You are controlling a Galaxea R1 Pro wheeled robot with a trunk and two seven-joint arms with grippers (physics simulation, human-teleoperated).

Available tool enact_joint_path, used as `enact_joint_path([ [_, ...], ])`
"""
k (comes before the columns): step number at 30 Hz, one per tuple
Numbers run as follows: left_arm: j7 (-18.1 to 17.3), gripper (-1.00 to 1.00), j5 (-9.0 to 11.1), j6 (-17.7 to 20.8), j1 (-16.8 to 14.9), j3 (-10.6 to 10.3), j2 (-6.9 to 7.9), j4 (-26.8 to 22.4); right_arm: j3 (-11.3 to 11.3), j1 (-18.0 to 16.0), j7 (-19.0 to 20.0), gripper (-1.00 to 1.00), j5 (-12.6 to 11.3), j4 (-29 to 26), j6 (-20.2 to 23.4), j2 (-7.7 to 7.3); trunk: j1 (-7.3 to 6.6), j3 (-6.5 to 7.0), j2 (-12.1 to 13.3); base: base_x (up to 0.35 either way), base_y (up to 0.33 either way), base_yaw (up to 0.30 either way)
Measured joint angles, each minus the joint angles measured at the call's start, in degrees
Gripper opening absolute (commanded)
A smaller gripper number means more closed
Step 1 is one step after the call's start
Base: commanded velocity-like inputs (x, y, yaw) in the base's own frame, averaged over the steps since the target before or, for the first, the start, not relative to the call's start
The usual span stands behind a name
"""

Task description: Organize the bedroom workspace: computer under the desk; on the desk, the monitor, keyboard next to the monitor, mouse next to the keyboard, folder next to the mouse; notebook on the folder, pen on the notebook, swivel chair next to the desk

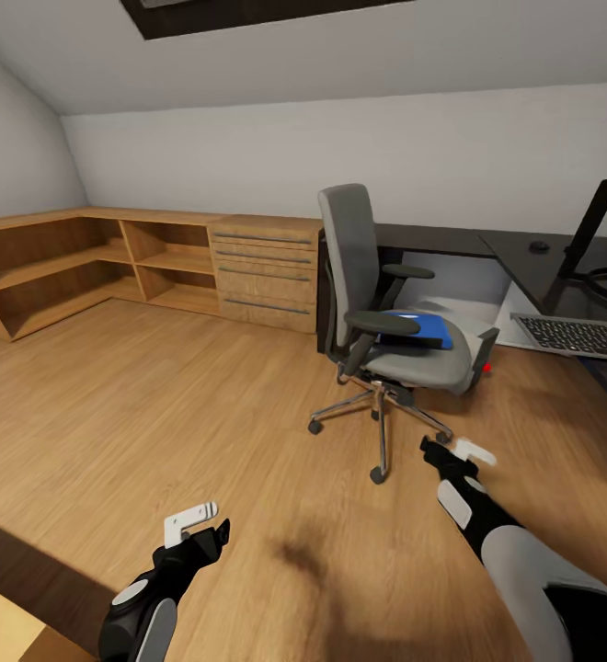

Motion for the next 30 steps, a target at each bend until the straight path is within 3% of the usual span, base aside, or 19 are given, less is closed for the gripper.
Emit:
enact_joint_path([
  [2,0.0,1.0,0.0,-0.02,0.0,0.0,0.0,0.0,-0.16,0.01,0.09,1.0,-2.3,-2.52,4.23,-0.91,0.0,0.0,0.0,0.0,0.0,0.0],
  [3,0.0,1.0,0.0,-0.06,0.0,0.07,0.0,-0.06,-0.25,0.04,0.39,1.0,-5.03,-4.3,7.35,-1.91,0.0,0.0,0.0,0.0,0.0,0.0],
  [7,0.0,1.0,0.05,-0.09,0.0,1.52,0.0,-0.23,-0.29,0.12,4.19,1.0,-10.66,-6.07,10.2,-3.48,-0.05,0.44,0.02,0.0,0.0,0.0],
  [12,0.02,1.0,0.08,-0.1,0.0,1.86,0.0,-0.26,-0.29,0.16,7.49,1.0,-11.59,-6.29,10.71,-3.82,-0.18,1.54,0.09,0.0,0.0,0.0],
  [21,0.03,1.0,0.09,-0.1,0.0,1.92,0.01,-0.26,-0.43,0.17,8.14,1.0,-14.08,-6.51,10.91,-3.82,-0.41,3.54,0.21,0.0,0.0,0.0],
  [30,-0.12,1.0,0.17,-0.1,-0.01,2.08,0.0,-0.26,-0.33,0.19,8.13,1.0,-14.98,-6.53,10.91,-3.84,-0.42,3.55,0.22,0.034,0.064,-0.194],
])
